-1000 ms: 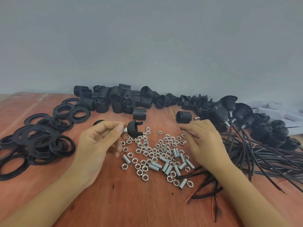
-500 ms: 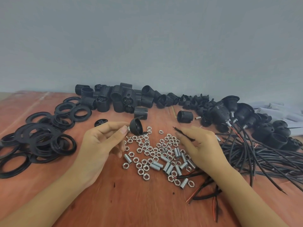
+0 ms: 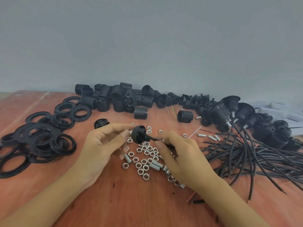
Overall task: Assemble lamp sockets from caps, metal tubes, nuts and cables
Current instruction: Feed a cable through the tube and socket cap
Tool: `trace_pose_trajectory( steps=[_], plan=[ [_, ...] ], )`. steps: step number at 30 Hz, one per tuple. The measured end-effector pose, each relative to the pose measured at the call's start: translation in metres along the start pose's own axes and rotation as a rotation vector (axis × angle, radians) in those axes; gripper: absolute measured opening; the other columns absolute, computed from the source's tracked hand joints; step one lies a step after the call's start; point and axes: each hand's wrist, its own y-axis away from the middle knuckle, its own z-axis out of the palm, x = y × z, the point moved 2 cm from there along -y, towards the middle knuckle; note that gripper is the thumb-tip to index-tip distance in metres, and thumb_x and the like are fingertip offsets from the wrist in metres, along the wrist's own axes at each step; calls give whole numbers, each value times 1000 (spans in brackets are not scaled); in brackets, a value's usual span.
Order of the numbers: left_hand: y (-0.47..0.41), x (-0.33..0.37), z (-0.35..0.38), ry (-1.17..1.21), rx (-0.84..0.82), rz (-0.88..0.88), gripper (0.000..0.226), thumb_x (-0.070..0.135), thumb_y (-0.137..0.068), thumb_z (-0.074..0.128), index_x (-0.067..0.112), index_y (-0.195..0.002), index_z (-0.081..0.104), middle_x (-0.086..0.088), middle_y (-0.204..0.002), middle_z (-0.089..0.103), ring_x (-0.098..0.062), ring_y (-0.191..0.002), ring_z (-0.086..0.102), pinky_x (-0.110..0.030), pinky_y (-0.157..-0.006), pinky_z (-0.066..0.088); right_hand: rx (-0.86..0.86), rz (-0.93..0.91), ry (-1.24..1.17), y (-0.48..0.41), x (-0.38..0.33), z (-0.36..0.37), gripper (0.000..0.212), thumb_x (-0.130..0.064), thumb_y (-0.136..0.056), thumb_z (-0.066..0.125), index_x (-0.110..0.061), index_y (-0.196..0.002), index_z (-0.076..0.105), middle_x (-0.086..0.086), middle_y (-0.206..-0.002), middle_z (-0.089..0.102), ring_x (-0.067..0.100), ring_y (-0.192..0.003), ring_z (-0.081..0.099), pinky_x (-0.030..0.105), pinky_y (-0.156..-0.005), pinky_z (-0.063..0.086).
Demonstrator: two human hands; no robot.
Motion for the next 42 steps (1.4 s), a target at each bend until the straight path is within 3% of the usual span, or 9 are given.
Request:
trace_pose_trajectory(
  steps=[13,19,22,25,28,33,35,39,42],
  plan=[
    [1,0,0,-82,3,38,20,24,-78,65,21,-92,78,0,-63,61,-12,-53,55,-21,-46,46,27,-29,6,1,-4,-1,29,-33,-97,48,-14,-103,69,-18,-72,53,-4,-59,41,14,-58,32],
    [2,5,2,-206,-30,103,18,18,-78,64,18,-89,78,-4,-55,61,-13,-48,55,-21,-47,48,0,-16,-19,3,0,4,33,-35,-96,48,-13,-103,70,-5,-84,71,11,-67,60,36,-59,51],
    [2,8,2,-243,-43,125,16,17,-78,63,16,-89,75,-5,-55,62,-11,-47,55,-19,-47,48,12,-37,-67,3,1,2,28,-30,-96,53,-10,-104,71,-5,-88,72,11,-70,63,34,-61,52],
    [2,9,3,-236,-75,110,15,17,-78,63,12,-87,75,-3,-57,65,-9,-46,57,-19,-47,48,29,-133,-74,3,-2,0,23,-24,-95,56,-8,-101,71,-8,-81,68,5,-67,57,19,-61,46],
    [3,8,3,-275,-160,106,12,17,-78,68,16,-84,79,-3,-63,68,-10,-50,59,-21,-49,50,21,-170,-39,4,-4,4,19,-25,-96,54,-12,-99,68,-3,-77,66,10,-63,54,27,-56,47],
    [4,9,4,-163,-145,90,13,18,-76,69,19,-82,79,-4,-64,69,-13,-48,58,-22,-47,50,-21,-3,-250,6,-1,4,18,-34,-92,55,-35,-106,42,-19,-81,61,13,-69,60,31,-61,51],
    [3,9,3,-94,-111,64,14,22,-74,68,16,-79,79,-3,-61,67,-12,-47,57,-21,-46,49,-19,-15,-265,5,3,1,16,-33,-95,51,-34,-107,40,-20,-81,59,14,-71,60,32,-63,50],
    [2,11,0,8,-57,20,21,28,-69,70,11,-79,78,-4,-61,66,-12,-48,55,-21,-46,47,-6,10,-157,4,16,-5,15,-33,-102,34,-31,-116,39,-5,-60,50,15,-47,42,30,-49,33],
    [2,11,0,-56,-136,6,10,22,-72,76,12,-74,77,-10,-64,69,-14,-50,58,-22,-47,49,43,-19,-93,3,20,-11,24,-20,-101,39,-25,-125,40,-9,-58,40,15,-46,38,38,-47,36]
  ],
)
